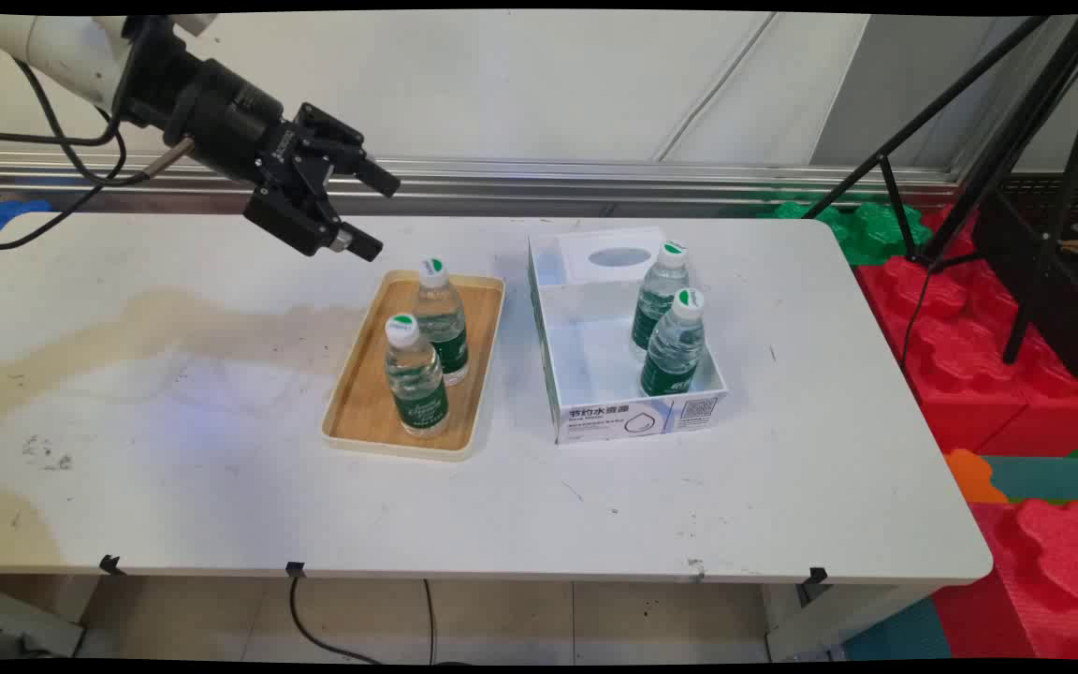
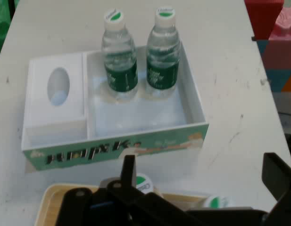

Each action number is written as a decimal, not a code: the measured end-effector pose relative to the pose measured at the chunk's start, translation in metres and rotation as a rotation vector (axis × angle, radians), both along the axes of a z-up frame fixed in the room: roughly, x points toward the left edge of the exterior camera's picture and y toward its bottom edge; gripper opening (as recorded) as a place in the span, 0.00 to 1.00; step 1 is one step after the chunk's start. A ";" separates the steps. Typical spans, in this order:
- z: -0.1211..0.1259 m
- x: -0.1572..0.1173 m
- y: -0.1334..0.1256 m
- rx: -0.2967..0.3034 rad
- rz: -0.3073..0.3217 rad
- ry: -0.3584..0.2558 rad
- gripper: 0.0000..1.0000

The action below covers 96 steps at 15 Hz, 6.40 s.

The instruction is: Pick up the green bottle from the white box, then place the picked object on the tray

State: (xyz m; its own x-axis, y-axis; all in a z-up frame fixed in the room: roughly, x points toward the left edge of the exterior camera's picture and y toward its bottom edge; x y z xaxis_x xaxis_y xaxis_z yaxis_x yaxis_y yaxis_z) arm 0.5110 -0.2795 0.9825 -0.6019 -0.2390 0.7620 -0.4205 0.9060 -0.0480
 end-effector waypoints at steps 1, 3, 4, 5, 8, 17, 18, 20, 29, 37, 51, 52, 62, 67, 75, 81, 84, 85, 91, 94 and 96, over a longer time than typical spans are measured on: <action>0.002 -0.004 0.000 -0.005 -0.006 0.001 1.00; 0.004 -0.013 -0.001 -0.014 -0.019 0.003 1.00; 0.004 -0.021 -0.002 -0.021 -0.029 0.006 1.00; 0.005 -0.029 -0.004 -0.027 -0.036 0.009 1.00; 0.003 -0.052 -0.011 -0.046 -0.055 0.010 1.00; -0.024 -0.127 -0.046 -0.079 -0.102 -0.015 1.00; -0.030 -0.137 -0.052 -0.081 -0.105 -0.020 1.00; -0.042 -0.155 -0.063 -0.078 -0.108 -0.030 1.00; -0.088 -0.205 -0.097 -0.059 -0.119 -0.066 1.00; -0.132 -0.247 -0.123 -0.031 -0.125 -0.072 1.00; -0.169 -0.285 -0.148 -0.009 -0.080 -0.062 1.00; -0.170 -0.286 -0.149 -0.009 -0.077 -0.060 0.00; -0.171 -0.287 -0.149 -0.005 -0.061 -0.029 0.00; -0.159 -0.278 -0.142 -0.002 -0.040 0.007 0.00; -0.115 -0.244 -0.117 -0.024 -0.030 0.060 0.00; -0.072 -0.208 -0.095 -0.040 -0.027 0.103 0.00; -0.052 -0.188 -0.083 -0.043 -0.029 0.120 0.00; -0.047 -0.183 -0.080 -0.042 -0.029 0.123 0.00; -0.005 -0.135 -0.059 -0.041 -0.017 0.157 0.00; 0.009 -0.116 -0.054 -0.041 -0.003 0.165 0.00; 0.017 -0.102 -0.050 -0.042 0.008 0.168 0.00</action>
State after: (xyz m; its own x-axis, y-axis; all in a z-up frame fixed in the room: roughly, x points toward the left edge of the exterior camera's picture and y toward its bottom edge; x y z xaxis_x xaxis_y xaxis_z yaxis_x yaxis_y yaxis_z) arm 0.4091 -0.3299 1.0000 -0.4632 -0.2091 0.8613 -0.4335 0.9010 -0.0144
